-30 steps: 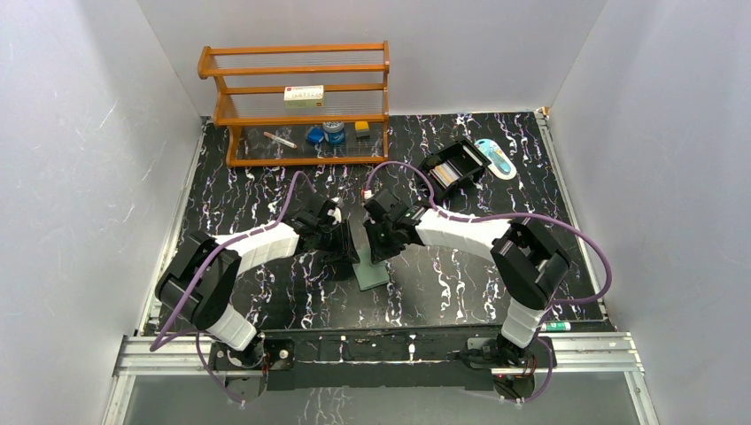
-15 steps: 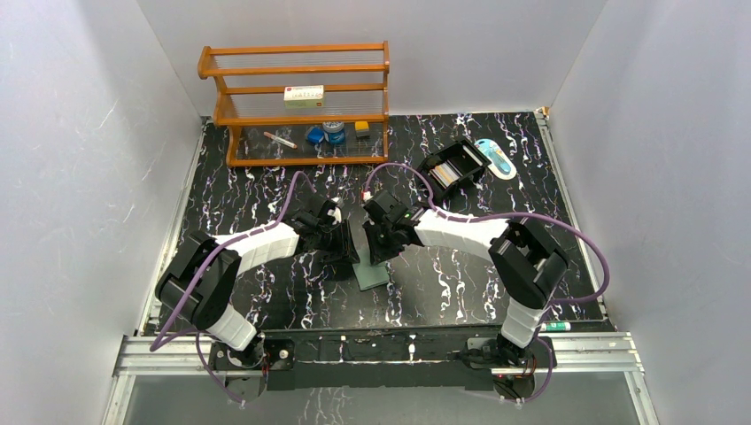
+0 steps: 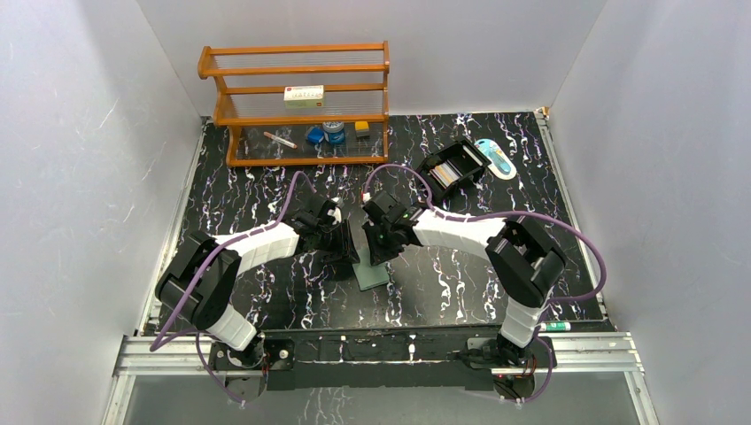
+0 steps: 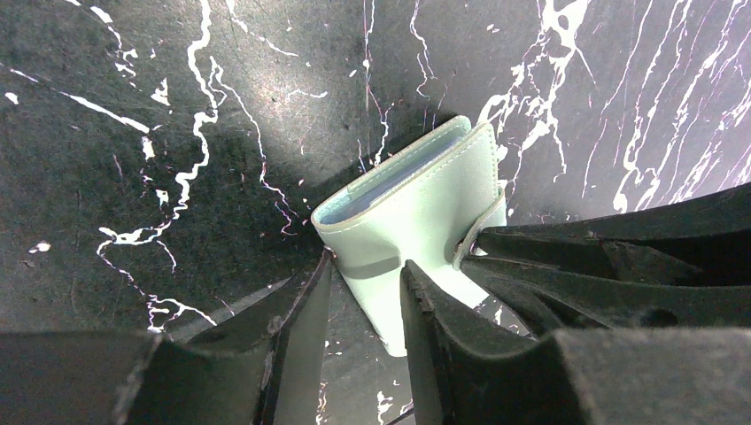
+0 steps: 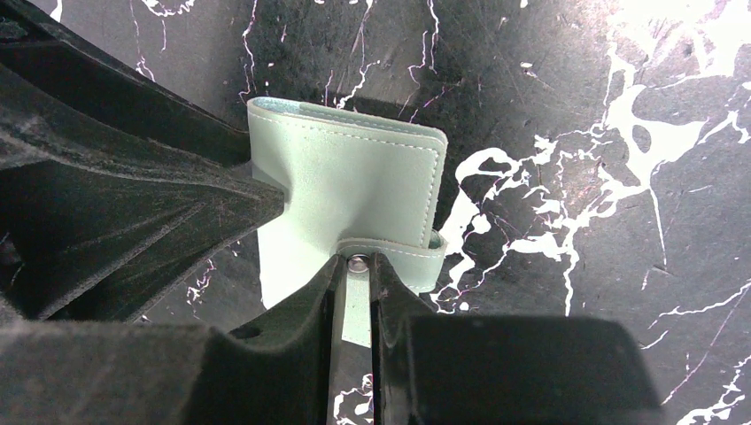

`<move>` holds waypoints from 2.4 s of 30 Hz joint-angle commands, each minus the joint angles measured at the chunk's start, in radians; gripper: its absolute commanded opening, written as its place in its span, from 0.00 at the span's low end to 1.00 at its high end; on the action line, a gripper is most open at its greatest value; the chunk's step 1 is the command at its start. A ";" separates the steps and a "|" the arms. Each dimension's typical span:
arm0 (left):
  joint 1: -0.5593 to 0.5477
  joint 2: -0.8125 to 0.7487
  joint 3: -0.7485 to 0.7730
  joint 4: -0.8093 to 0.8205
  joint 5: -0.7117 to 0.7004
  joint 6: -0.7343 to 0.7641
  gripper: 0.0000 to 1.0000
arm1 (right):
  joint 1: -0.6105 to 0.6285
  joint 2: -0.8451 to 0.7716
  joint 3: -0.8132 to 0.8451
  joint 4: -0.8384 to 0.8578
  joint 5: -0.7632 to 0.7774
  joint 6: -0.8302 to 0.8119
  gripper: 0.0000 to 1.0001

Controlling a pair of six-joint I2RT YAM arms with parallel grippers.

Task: Put the credit cards into the card holder
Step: Close the card holder at the center of the board, then reset both arms

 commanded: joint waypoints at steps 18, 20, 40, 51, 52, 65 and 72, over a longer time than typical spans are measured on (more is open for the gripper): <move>0.003 -0.032 -0.042 0.034 0.038 -0.023 0.33 | 0.100 0.184 0.037 -0.165 0.190 0.055 0.05; 0.001 -0.033 -0.047 0.037 0.040 -0.025 0.33 | 0.100 0.199 0.035 -0.168 0.183 0.055 0.02; 0.004 -0.112 -0.043 -0.008 -0.019 -0.024 0.33 | 0.062 0.202 0.120 -0.235 0.119 0.009 0.03; 0.016 -0.344 0.268 -0.331 -0.239 0.074 0.44 | 0.040 -0.218 0.236 -0.285 0.386 0.026 0.28; 0.015 -0.365 0.311 -0.363 -0.243 0.088 0.47 | 0.039 -0.266 0.235 -0.287 0.411 0.028 0.32; 0.016 -0.534 0.639 -0.567 -0.175 0.265 0.99 | 0.037 -0.701 0.224 -0.301 0.484 0.015 0.98; 0.017 -0.641 0.575 -0.549 -0.159 0.226 0.99 | 0.037 -0.870 0.125 -0.254 0.509 0.093 0.98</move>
